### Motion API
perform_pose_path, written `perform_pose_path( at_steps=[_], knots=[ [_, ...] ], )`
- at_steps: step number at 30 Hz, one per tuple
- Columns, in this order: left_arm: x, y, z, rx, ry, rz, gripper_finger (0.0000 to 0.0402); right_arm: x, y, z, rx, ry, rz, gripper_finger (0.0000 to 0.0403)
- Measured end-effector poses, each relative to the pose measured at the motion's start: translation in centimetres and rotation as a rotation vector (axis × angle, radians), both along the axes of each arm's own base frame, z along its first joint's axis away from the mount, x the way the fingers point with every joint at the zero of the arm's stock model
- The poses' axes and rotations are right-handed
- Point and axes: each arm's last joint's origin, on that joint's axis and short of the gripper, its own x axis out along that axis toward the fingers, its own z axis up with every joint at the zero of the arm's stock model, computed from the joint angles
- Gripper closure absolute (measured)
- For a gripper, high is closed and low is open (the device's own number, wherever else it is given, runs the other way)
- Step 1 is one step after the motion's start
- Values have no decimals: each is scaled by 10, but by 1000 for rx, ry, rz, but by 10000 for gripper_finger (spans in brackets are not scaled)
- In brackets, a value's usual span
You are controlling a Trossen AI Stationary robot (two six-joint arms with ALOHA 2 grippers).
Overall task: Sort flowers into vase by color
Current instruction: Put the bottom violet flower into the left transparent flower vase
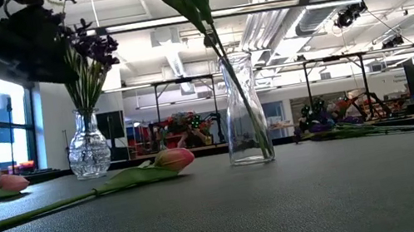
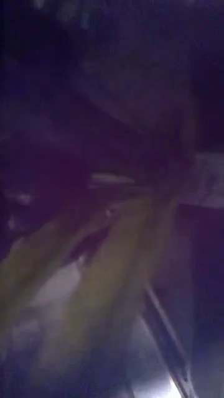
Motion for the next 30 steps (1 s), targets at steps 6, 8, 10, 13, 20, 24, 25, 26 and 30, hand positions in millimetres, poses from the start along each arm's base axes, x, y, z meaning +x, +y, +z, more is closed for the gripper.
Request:
perform_pose_path(
  at_steps=[6, 8, 10, 13, 20, 24, 25, 26, 30],
  knots=[
    [-8, -4, 27, -27, 15, -38, 245, 0, 0, 0, 0, 0, 0, 155],
    [-12, -5, 35, -28, 31, -40, 236, 0, 0, 0, -1, 0, 0, 155],
    [-16, -6, 41, -32, 50, -41, 231, 0, 0, 0, -2, 1, 0, 155],
    [-20, -8, 48, -39, 69, -41, 229, 0, 0, -1, -5, 6, 0, 155],
    [-23, -9, 63, -37, 14, -57, 229, 0, 0, -1, -9, 13, 0, 155],
    [-22, -9, 67, -16, -33, -48, 230, 0, 0, -2, -8, 16, 0, 155],
    [-22, -9, 68, -12, -33, -40, 233, 0, 0, -2, -8, 16, 0, 155],
    [-22, -8, 67, -12, -32, -30, 237, 0, 0, -2, -8, 16, 0, 155],
    [-18, -7, 60, -15, -28, -15, 275, 0, 0, -2, -8, 16, 0, 155]
  ],
)
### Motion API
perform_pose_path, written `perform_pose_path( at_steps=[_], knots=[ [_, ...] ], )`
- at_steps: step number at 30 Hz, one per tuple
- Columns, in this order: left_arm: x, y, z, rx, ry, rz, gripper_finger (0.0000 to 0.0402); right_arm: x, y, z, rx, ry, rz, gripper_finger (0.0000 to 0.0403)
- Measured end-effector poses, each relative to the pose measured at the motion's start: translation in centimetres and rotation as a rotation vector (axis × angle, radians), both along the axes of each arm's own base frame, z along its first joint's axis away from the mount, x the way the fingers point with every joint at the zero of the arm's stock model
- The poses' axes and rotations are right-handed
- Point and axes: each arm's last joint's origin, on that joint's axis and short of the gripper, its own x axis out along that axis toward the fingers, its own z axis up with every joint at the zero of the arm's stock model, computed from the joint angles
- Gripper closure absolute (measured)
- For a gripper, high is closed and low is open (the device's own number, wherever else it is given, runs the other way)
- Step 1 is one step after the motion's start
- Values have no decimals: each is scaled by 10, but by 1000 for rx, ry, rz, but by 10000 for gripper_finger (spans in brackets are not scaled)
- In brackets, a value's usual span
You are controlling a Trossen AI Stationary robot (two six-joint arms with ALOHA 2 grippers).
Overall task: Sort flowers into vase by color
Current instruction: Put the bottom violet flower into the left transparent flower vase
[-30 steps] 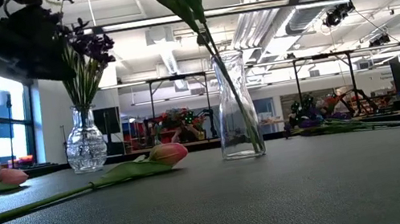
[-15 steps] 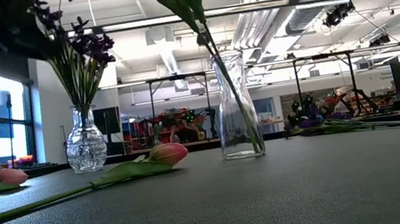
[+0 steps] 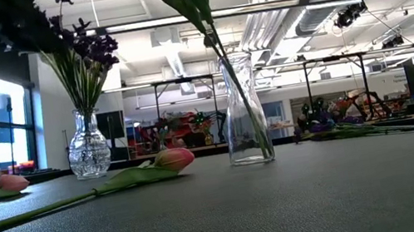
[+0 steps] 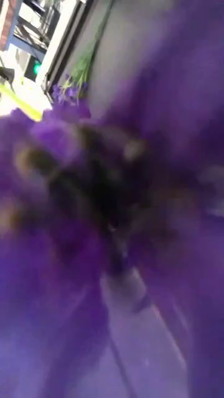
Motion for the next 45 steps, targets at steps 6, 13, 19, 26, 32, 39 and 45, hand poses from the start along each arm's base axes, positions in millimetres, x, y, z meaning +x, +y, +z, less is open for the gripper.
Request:
perform_pose_path(
  at_steps=[6, 13, 19, 26, 32, 39, 45],
  knots=[
    [6, 2, -16, 10, 15, 5, 362, 0, 0, 0, 0, 0, 0, 155],
    [8, 3, -16, 26, -10, -3, 396, 0, 0, 0, 16, 0, -1, 155],
    [4, 0, 0, 20, -54, -46, 400, 0, 0, 0, 17, 0, -1, 155],
    [8, 0, -6, -49, -4, -79, 401, 0, 0, 0, 18, 0, -1, 155],
    [15, 3, -10, -61, 44, -58, 401, 0, 0, 0, 18, 0, -1, 155],
    [15, 5, -11, -22, 78, 13, 395, 0, 0, -1, 15, 5, -1, 155],
    [13, 4, -11, -12, 91, -1, 356, 0, 0, -1, 15, 5, -1, 155]
  ],
)
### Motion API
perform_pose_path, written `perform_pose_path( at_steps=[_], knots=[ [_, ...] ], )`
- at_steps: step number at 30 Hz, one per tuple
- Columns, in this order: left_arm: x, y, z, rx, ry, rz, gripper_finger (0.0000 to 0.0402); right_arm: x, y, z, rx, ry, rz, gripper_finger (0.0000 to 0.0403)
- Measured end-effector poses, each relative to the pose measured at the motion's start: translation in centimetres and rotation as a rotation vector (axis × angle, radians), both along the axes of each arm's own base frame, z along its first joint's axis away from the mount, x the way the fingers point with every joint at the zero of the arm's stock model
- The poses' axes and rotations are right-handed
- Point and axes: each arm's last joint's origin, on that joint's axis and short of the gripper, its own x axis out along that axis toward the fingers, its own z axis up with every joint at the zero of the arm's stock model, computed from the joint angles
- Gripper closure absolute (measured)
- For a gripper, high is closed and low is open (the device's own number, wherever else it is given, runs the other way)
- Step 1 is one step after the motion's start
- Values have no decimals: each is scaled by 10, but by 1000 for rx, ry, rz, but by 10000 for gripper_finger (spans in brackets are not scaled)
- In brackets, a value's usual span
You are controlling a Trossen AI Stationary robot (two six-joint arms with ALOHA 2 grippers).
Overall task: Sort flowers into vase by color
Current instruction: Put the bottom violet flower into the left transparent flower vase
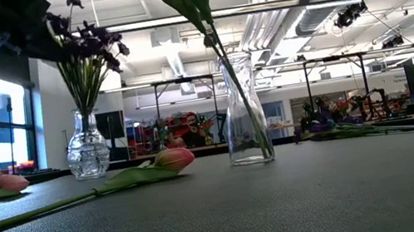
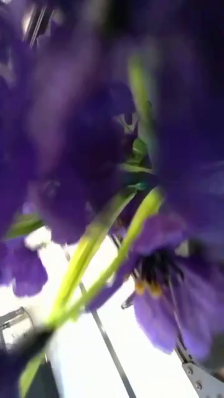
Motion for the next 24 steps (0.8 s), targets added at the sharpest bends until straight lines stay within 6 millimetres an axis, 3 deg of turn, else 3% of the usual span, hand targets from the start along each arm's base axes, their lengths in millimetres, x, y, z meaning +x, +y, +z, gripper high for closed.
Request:
perform_pose_path(
  at_steps=[13, 18, 24],
  knots=[
    [-27, -9, 40, -19, 42, -5, 264, 0, 0, 0, 5, 0, -1, 155],
    [-39, -14, 67, -17, -19, -40, 253, 0, 0, 0, 1, 0, 0, 155],
    [-48, -24, 102, -38, -144, -228, 261, 1, -3, -3, -33, 27, -8, 155]
  ],
)
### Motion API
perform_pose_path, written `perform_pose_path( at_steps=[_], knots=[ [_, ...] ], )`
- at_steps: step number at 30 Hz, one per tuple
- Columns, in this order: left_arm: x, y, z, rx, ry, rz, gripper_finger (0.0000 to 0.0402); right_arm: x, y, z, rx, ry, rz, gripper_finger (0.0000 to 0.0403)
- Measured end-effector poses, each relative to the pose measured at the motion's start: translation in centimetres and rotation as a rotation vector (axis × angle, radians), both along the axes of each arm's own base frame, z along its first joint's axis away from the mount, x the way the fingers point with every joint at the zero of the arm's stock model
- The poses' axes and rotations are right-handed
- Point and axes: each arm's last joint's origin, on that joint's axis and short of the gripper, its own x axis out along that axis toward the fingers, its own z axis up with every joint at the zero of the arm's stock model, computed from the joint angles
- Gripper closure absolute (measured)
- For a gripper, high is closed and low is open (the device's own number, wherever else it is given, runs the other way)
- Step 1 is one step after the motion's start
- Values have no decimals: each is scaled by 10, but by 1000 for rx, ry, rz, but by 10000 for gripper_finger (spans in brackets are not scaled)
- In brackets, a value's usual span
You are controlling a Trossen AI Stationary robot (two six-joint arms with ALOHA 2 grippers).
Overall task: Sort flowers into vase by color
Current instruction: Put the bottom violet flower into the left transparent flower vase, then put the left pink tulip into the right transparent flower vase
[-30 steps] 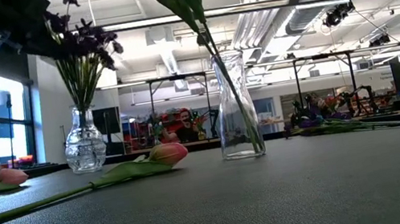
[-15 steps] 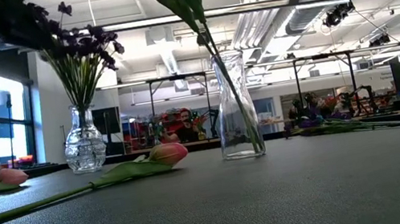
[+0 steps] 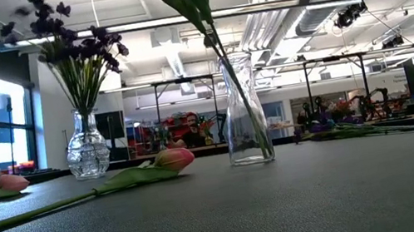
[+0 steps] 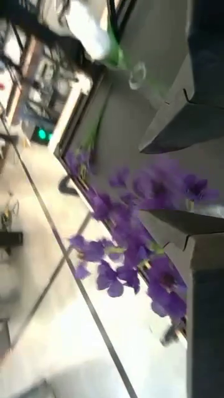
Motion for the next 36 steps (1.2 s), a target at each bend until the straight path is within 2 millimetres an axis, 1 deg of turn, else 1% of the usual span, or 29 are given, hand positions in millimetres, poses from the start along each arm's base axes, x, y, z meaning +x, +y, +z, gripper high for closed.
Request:
perform_pose_path(
  at_steps=[2, 4, 7, 10, 12, 14, 16, 19, 25, 28, 31, 33, 36],
  knots=[
    [4, 0, 2, -5, 24, -20, 271, 0, -1, -2, -12, 17, -5, 155],
    [12, 0, 1, -15, 60, -47, 282, 1, -3, -4, -31, 34, -8, 155],
    [29, -2, -2, -53, 100, -118, 300, 0, -3, -6, -84, 57, -5, 155],
    [52, -11, -5, -145, 106, -247, 317, -1, -3, -11, -126, 110, 5, 155],
    [68, -22, -5, -187, 90, -327, 327, -2, -3, -16, -131, 161, 17, 155],
    [83, -37, -7, -210, 89, -389, 337, -4, -3, -22, -118, 218, 43, 155],
    [95, -54, -11, -224, 98, -412, 347, -5, -3, -27, -100, 273, 73, 155],
    [109, -79, -21, -252, 141, -396, 360, -8, -3, -32, -71, 334, 103, 155],
    [125, -136, -57, -345, 287, -319, 380, -10, -3, -37, -37, 393, 122, 155],
    [128, -165, -81, -396, 381, -245, 387, -10, -3, -37, 1, 390, 115, 155],
    [127, -193, -109, -407, 472, -153, 390, -11, -1, -38, 39, 403, 140, 155],
    [127, -207, -128, -382, 517, -75, 389, -12, 1, -38, 63, 419, 173, 155],
    [125, -217, -152, -360, 561, 91, 380, -16, 8, -40, 85, 446, 215, 155]
  ],
)
